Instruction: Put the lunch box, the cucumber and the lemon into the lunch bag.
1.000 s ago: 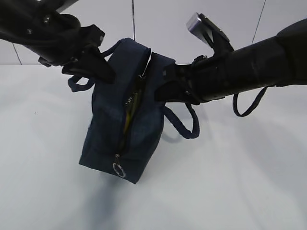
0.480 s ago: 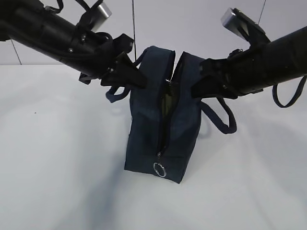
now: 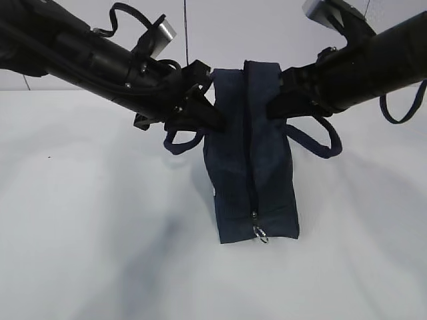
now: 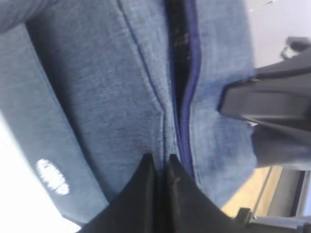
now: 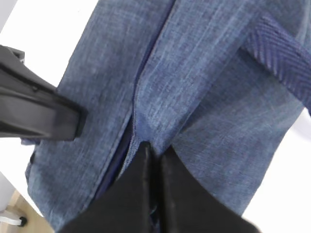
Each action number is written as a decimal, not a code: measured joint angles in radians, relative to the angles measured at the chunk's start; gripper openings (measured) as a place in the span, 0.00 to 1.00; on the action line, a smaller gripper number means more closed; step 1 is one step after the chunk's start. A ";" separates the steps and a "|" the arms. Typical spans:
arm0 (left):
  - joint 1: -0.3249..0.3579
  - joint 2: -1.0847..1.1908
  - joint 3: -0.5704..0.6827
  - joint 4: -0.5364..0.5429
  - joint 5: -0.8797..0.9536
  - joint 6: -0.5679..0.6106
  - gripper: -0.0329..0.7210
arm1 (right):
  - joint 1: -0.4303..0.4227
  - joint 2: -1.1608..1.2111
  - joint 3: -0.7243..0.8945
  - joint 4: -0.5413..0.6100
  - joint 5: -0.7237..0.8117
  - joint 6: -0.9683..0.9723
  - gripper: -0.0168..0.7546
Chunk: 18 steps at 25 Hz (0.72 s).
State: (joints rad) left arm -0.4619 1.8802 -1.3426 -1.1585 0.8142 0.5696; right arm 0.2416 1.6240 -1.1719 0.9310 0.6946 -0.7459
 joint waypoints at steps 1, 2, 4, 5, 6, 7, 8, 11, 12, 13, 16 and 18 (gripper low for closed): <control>0.000 0.002 0.000 0.000 -0.007 0.000 0.04 | 0.000 0.010 -0.016 -0.004 0.014 0.000 0.02; 0.000 0.002 0.000 0.000 -0.018 0.000 0.04 | 0.000 0.023 -0.029 -0.006 0.031 0.000 0.02; -0.002 0.002 0.000 -0.002 -0.030 0.000 0.04 | 0.000 0.044 -0.038 -0.008 0.043 0.000 0.02; -0.002 0.002 0.000 -0.002 -0.035 0.000 0.04 | 0.000 0.052 -0.038 -0.008 0.045 0.004 0.02; -0.002 0.002 0.000 -0.002 -0.042 0.000 0.04 | 0.000 0.056 -0.039 -0.008 0.045 0.004 0.02; -0.002 0.002 0.000 -0.002 -0.047 0.002 0.04 | 0.000 0.055 -0.040 -0.010 0.045 0.006 0.02; -0.002 0.002 0.000 -0.004 -0.051 0.002 0.04 | 0.000 0.055 -0.040 -0.013 0.045 0.008 0.02; -0.002 0.002 0.000 -0.008 -0.060 0.002 0.04 | 0.000 0.055 -0.041 -0.029 0.043 0.008 0.02; -0.002 0.002 0.000 -0.010 -0.062 0.002 0.04 | 0.000 0.055 -0.041 -0.033 0.043 0.010 0.02; -0.002 0.002 0.000 -0.010 -0.066 0.002 0.04 | 0.000 0.055 -0.041 -0.033 0.043 0.010 0.02; -0.002 0.002 0.000 -0.005 -0.077 0.002 0.04 | 0.000 0.055 -0.041 -0.035 0.043 0.010 0.02; -0.002 0.002 0.000 -0.003 -0.082 0.002 0.04 | 0.000 0.055 -0.041 -0.037 0.041 0.010 0.02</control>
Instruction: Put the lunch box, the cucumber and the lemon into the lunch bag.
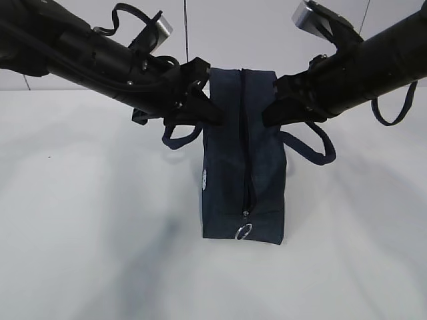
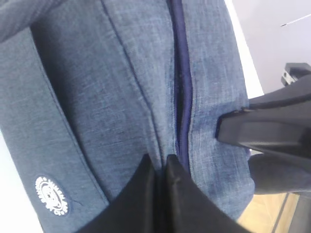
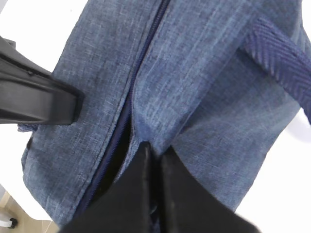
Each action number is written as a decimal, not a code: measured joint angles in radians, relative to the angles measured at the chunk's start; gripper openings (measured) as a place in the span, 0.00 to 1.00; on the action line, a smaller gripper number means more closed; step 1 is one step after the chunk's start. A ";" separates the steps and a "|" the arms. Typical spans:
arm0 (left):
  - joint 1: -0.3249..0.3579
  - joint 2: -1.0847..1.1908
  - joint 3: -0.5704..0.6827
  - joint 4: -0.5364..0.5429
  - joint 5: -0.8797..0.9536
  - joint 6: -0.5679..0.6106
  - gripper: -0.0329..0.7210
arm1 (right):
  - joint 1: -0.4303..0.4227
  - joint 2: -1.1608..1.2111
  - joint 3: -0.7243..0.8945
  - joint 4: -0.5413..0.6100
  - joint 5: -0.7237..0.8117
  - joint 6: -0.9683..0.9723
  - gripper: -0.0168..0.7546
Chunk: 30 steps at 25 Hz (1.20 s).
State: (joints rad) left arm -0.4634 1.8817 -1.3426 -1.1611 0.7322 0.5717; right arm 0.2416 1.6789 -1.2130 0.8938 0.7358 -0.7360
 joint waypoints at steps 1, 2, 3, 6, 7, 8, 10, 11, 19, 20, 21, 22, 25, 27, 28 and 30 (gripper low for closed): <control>-0.001 0.000 0.000 0.000 -0.003 0.000 0.04 | 0.000 0.000 0.000 0.000 -0.002 0.000 0.02; -0.001 0.000 0.000 0.000 -0.010 0.000 0.04 | 0.000 0.000 0.000 0.000 -0.006 0.000 0.02; -0.002 0.000 0.000 0.002 -0.015 0.000 0.04 | 0.000 0.000 0.000 0.000 -0.008 0.000 0.02; -0.002 0.000 0.000 0.002 -0.021 0.000 0.04 | 0.000 0.000 0.000 0.000 -0.011 0.000 0.02; -0.002 0.000 0.000 0.002 -0.023 0.000 0.04 | 0.000 0.000 0.000 0.000 -0.011 0.000 0.02; -0.002 0.000 0.000 0.002 -0.023 0.000 0.04 | 0.000 0.002 0.000 0.000 -0.013 0.000 0.02; -0.002 0.000 0.000 0.002 -0.025 0.000 0.04 | 0.000 0.005 0.000 0.006 -0.015 0.000 0.02; -0.002 0.000 0.000 0.002 -0.026 0.000 0.04 | 0.000 0.011 0.000 0.010 -0.018 0.000 0.02; -0.002 0.000 0.000 0.045 -0.046 0.000 0.04 | 0.000 0.043 -0.004 0.063 -0.019 0.000 0.02; -0.002 0.000 0.000 0.047 -0.049 0.000 0.04 | 0.000 0.043 -0.004 0.065 -0.020 0.000 0.02; -0.002 0.000 0.000 0.049 -0.054 0.000 0.04 | 0.000 0.043 -0.004 0.067 -0.023 0.000 0.02; -0.002 0.000 0.000 0.051 -0.063 0.000 0.04 | 0.000 0.044 -0.004 0.067 -0.028 0.000 0.02; -0.002 0.003 0.000 0.051 -0.081 0.000 0.04 | 0.000 0.045 -0.004 0.071 -0.041 0.000 0.02; -0.002 0.011 0.000 0.051 -0.086 0.000 0.04 | 0.000 0.045 -0.004 0.087 -0.042 0.000 0.02; -0.002 0.018 0.000 0.049 -0.086 0.000 0.04 | 0.000 0.045 -0.004 0.096 -0.042 0.000 0.02; -0.002 0.025 0.000 0.049 -0.086 0.000 0.04 | 0.000 0.045 -0.004 0.107 -0.046 -0.006 0.02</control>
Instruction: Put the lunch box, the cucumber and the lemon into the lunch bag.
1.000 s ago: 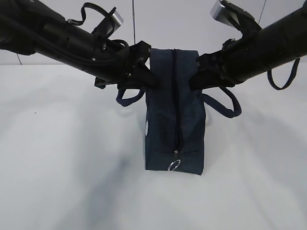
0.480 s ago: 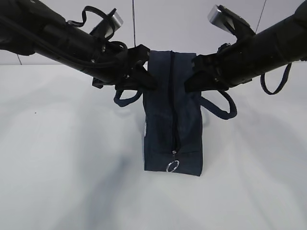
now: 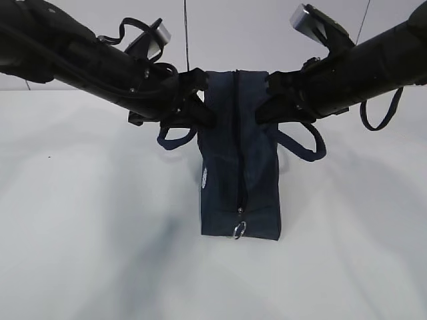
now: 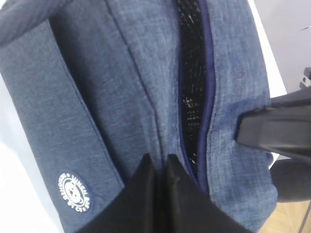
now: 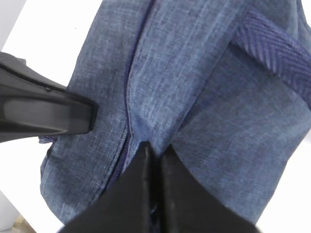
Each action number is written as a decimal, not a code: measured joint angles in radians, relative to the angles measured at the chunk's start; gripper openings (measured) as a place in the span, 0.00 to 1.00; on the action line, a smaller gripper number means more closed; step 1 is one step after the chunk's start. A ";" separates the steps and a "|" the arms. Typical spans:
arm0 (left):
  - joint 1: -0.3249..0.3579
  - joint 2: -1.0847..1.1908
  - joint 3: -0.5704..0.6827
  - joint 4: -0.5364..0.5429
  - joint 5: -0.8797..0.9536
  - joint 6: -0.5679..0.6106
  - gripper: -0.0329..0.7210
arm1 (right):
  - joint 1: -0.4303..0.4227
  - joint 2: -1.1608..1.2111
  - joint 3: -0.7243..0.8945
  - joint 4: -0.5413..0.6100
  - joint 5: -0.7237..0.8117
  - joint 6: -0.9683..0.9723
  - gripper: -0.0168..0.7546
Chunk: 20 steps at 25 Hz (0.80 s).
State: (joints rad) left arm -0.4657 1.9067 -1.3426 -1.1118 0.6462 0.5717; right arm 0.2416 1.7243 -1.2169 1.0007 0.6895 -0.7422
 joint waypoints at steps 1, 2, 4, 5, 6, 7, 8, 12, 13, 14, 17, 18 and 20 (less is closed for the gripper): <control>0.000 0.000 0.000 -0.002 0.000 0.000 0.04 | 0.000 0.000 0.000 0.002 0.000 -0.008 0.02; 0.000 0.000 0.000 -0.002 0.000 0.000 0.04 | 0.000 0.000 0.000 0.003 0.000 -0.016 0.02; 0.000 0.000 0.000 -0.002 0.000 0.000 0.04 | 0.000 0.000 0.000 0.005 0.000 -0.026 0.02; 0.000 0.000 0.000 -0.002 0.000 0.000 0.04 | 0.000 0.000 0.000 0.005 0.000 -0.027 0.02; 0.000 0.000 0.000 -0.002 0.000 0.000 0.04 | 0.000 0.002 0.000 0.005 0.000 -0.030 0.02; 0.000 0.000 0.000 -0.002 0.000 0.000 0.04 | 0.000 0.002 0.000 0.005 0.000 -0.031 0.02; 0.000 0.000 0.000 -0.002 0.000 0.000 0.04 | 0.000 0.002 0.000 0.005 0.000 -0.035 0.02; 0.000 0.000 0.000 -0.002 0.000 0.000 0.04 | 0.000 0.002 0.000 0.006 0.002 -0.065 0.04; 0.000 0.000 0.000 0.000 0.000 0.000 0.04 | 0.000 0.002 0.000 0.006 0.007 -0.069 0.05; 0.000 0.000 0.000 0.002 0.000 0.000 0.04 | 0.000 0.002 0.000 0.006 0.010 -0.073 0.07; 0.000 0.000 0.000 0.009 0.000 -0.002 0.04 | 0.000 0.002 -0.009 0.011 0.020 -0.077 0.13; 0.000 0.000 0.000 0.009 0.000 -0.002 0.04 | 0.000 0.002 -0.010 0.013 0.020 -0.079 0.15; 0.000 0.000 0.000 0.009 0.000 -0.002 0.04 | 0.000 0.002 -0.010 0.013 0.020 -0.081 0.20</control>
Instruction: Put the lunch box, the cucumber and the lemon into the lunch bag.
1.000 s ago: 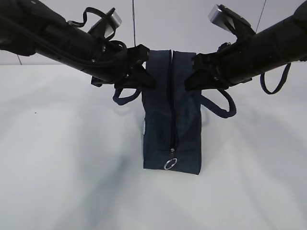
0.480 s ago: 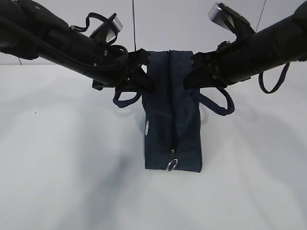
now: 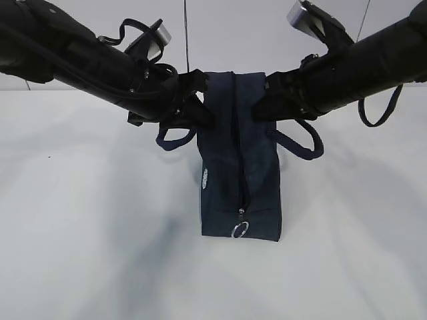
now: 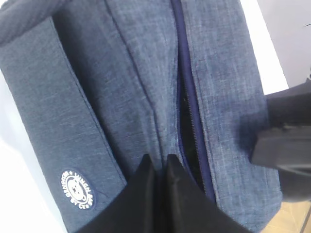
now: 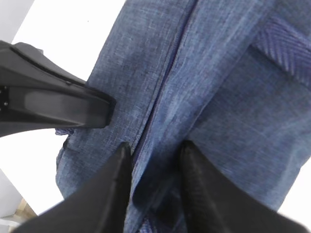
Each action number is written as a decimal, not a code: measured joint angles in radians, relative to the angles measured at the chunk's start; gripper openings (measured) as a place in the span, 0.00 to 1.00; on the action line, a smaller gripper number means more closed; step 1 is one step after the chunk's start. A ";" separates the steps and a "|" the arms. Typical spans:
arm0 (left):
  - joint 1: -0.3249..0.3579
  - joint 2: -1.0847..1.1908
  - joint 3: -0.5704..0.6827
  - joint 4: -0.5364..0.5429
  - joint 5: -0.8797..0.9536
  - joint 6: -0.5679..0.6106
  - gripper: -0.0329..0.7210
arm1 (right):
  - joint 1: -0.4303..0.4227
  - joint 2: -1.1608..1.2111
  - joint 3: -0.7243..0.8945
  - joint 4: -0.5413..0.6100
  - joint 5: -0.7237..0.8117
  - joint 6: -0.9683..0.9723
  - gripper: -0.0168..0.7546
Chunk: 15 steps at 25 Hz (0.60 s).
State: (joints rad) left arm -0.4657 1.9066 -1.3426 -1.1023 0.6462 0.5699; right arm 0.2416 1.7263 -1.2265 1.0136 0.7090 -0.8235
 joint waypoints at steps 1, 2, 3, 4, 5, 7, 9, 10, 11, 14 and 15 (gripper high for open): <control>0.000 0.000 0.000 0.000 0.000 0.000 0.04 | 0.000 0.000 0.000 0.000 0.000 0.000 0.23; 0.000 0.000 0.000 0.000 0.000 0.000 0.04 | 0.000 0.000 0.000 0.002 0.002 0.000 0.24; 0.000 0.000 0.000 0.002 0.000 0.000 0.04 | 0.000 0.000 0.000 0.002 0.004 0.000 0.27; 0.000 0.000 0.000 0.002 0.002 0.000 0.04 | 0.000 0.000 0.000 0.004 0.008 -0.002 0.29; 0.000 0.000 0.000 0.002 0.002 0.000 0.04 | 0.000 0.000 0.000 0.004 0.016 -0.002 0.31; 0.000 0.000 0.000 0.002 0.002 0.000 0.04 | 0.000 0.000 0.000 0.004 0.020 -0.002 0.35; 0.000 0.000 0.000 0.002 0.004 0.000 0.04 | 0.000 0.000 -0.002 0.004 0.024 -0.002 0.37; 0.000 0.000 0.000 0.002 0.006 0.000 0.04 | 0.000 0.000 -0.005 0.002 0.024 -0.002 0.37; 0.000 0.000 0.000 0.002 0.005 0.000 0.04 | 0.000 0.000 -0.009 -0.009 0.026 -0.002 0.37; 0.000 0.000 0.000 0.004 0.006 0.000 0.04 | -0.002 -0.006 -0.039 -0.059 0.037 -0.002 0.38; 0.000 0.000 0.000 0.004 0.006 0.000 0.04 | -0.002 -0.008 -0.054 -0.076 0.050 -0.002 0.38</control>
State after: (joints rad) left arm -0.4657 1.9066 -1.3426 -1.0985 0.6522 0.5699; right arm 0.2395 1.7179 -1.2807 0.9378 0.7588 -0.8256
